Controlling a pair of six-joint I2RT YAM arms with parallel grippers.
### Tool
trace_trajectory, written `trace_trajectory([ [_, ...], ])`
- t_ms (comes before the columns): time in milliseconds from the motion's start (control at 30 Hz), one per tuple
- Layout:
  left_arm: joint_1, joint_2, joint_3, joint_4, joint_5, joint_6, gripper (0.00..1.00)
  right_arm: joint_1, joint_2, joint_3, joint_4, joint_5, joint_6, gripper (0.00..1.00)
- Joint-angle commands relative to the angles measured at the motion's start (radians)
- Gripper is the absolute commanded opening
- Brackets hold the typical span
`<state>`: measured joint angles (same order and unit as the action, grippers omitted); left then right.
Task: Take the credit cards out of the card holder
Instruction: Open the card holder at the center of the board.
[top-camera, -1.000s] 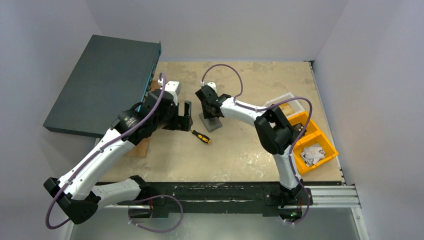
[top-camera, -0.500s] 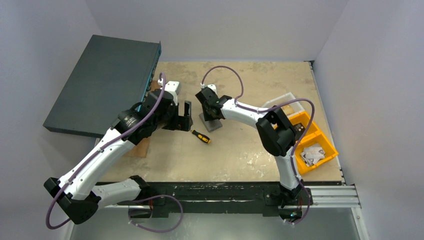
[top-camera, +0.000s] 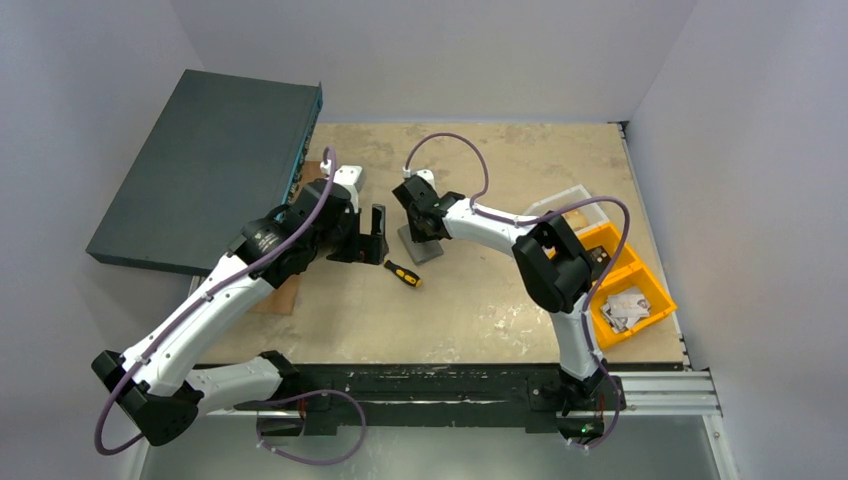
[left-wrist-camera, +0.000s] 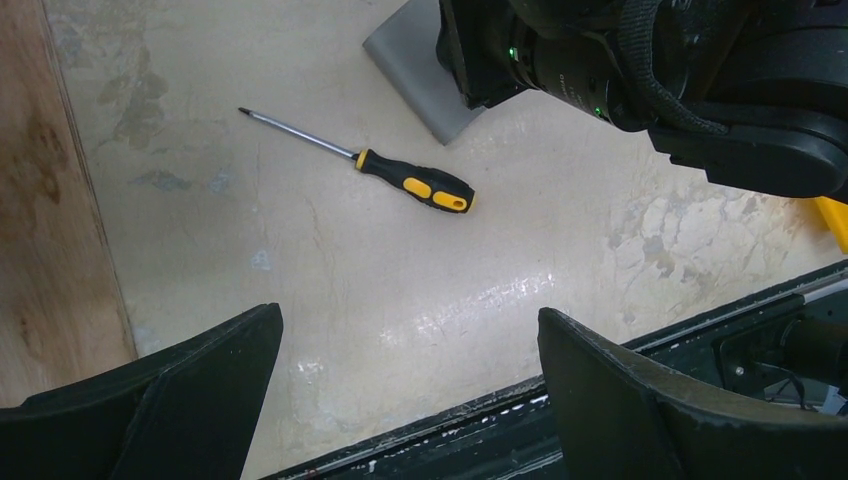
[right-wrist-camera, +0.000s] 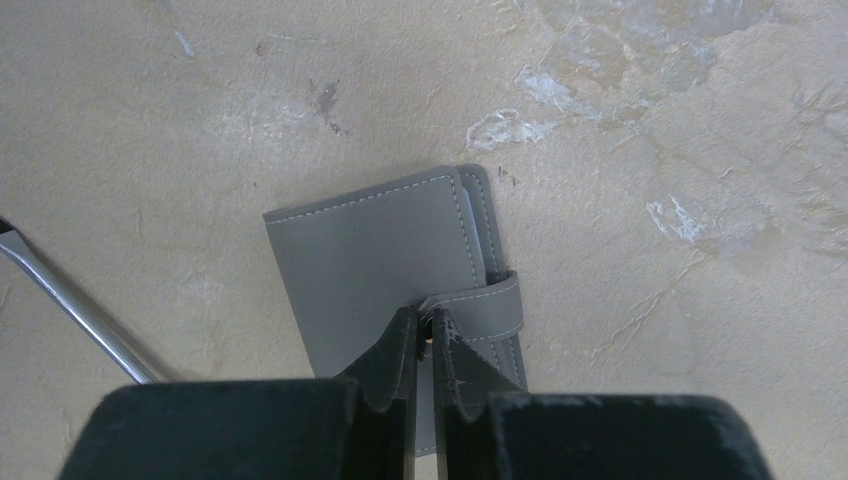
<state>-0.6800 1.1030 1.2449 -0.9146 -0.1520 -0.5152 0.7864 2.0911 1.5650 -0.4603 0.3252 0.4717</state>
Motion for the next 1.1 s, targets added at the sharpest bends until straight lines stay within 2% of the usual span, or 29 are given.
trace_trajectory([
  [0,0.010,0.014,-0.015,0.022,0.036,-0.038,1.00,0.001,-0.029,-0.045,0.002,-0.055,0.024,0.00],
  [267,0.010,0.066,-0.050,0.099,0.101,-0.072,1.00,-0.033,-0.140,-0.162,0.069,-0.162,0.080,0.00],
  [533,0.009,0.178,-0.059,0.238,0.170,-0.152,0.99,-0.084,-0.309,-0.385,0.202,-0.271,0.160,0.00],
  [700,0.010,0.257,-0.053,0.303,0.176,-0.185,0.96,-0.120,-0.387,-0.502,0.290,-0.349,0.204,0.00],
  [900,0.008,0.354,-0.065,0.373,0.190,-0.211,0.84,-0.188,-0.431,-0.618,0.410,-0.484,0.227,0.00],
  [1067,0.008,0.450,-0.062,0.428,0.210,-0.222,0.65,-0.222,-0.437,-0.651,0.454,-0.536,0.237,0.00],
])
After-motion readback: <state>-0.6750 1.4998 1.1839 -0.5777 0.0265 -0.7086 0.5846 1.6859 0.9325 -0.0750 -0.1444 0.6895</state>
